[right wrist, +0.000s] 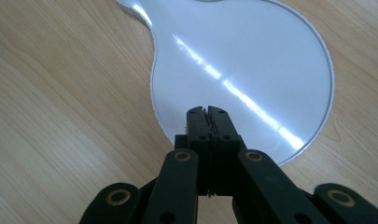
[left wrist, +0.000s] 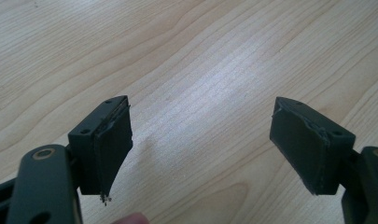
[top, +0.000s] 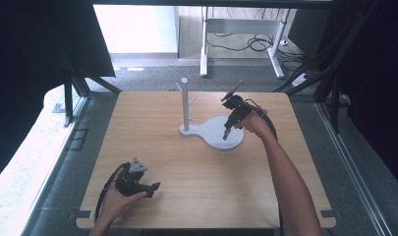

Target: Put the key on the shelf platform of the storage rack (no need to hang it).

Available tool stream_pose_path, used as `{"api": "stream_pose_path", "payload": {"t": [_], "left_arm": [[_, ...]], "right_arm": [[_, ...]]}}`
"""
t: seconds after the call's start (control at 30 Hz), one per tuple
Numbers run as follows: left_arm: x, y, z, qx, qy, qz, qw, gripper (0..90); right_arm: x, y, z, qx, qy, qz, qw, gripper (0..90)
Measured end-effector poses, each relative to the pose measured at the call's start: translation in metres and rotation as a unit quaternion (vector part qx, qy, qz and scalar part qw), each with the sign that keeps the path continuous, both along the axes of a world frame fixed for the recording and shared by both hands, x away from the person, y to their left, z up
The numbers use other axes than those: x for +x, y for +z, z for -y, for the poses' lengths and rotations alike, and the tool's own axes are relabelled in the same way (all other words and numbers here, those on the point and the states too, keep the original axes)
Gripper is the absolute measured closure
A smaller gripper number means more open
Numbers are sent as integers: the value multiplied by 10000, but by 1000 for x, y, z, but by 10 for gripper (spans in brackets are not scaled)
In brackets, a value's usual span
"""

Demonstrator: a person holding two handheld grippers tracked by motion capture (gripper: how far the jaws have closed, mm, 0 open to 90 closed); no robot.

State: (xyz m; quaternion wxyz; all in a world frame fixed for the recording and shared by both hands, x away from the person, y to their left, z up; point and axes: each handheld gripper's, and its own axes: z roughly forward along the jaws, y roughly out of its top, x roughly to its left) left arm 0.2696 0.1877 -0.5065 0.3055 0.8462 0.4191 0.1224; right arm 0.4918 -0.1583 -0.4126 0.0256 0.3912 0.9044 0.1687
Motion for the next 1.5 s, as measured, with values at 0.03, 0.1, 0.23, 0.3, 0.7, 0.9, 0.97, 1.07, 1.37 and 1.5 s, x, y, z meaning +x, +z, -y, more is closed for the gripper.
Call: {"api": "stream_pose_path", "payload": {"t": [0.03, 0.1, 0.23, 0.3, 0.7, 0.9, 0.97, 1.07, 1.37, 1.5], "left_arm": [[0, 0, 0, 0, 0, -1, 10000, 214], [0, 0, 0, -3, -1, 1, 10000, 214], [0, 0, 0, -7, 2, -6, 10000, 214], [0, 0, -1, -10, 14, -2, 10000, 214], [0, 0, 0, -12, 3, -15, 10000, 213], [0, 0, 0, -11, 7, -7, 10000, 213], [0, 0, 0, -11, 1, -9, 10000, 214], [0, 0, 0, -26, 9, -7, 10000, 214], [0, -1, 1, 11, -12, -34, 10000, 213], [0, -1, 1, 19, -28, -33, 10000, 213]], "right_arm": [[1, 0, 0, 23, -32, -3, 10000, 891], [3, -2, 0, 23, -52, 12, 10000, 891], [8, -8, -2, -56, -65, 15, 10000, 891], [10, -9, -2, -31, -100, 15, 9999, 891], [21, -16, 0, 100, -293, 7, 9995, 891], [27, -22, 0, 136, -411, 68, 9990, 890], [28, -23, -1, 137, -433, 87, 9989, 889], [30, -25, -2, 137, -465, 97, 9988, 888], [34, -36, 0, 102, -606, 154, 9980, 885], [36, -44, 3, 84, -693, 129, 9975, 884]]}}
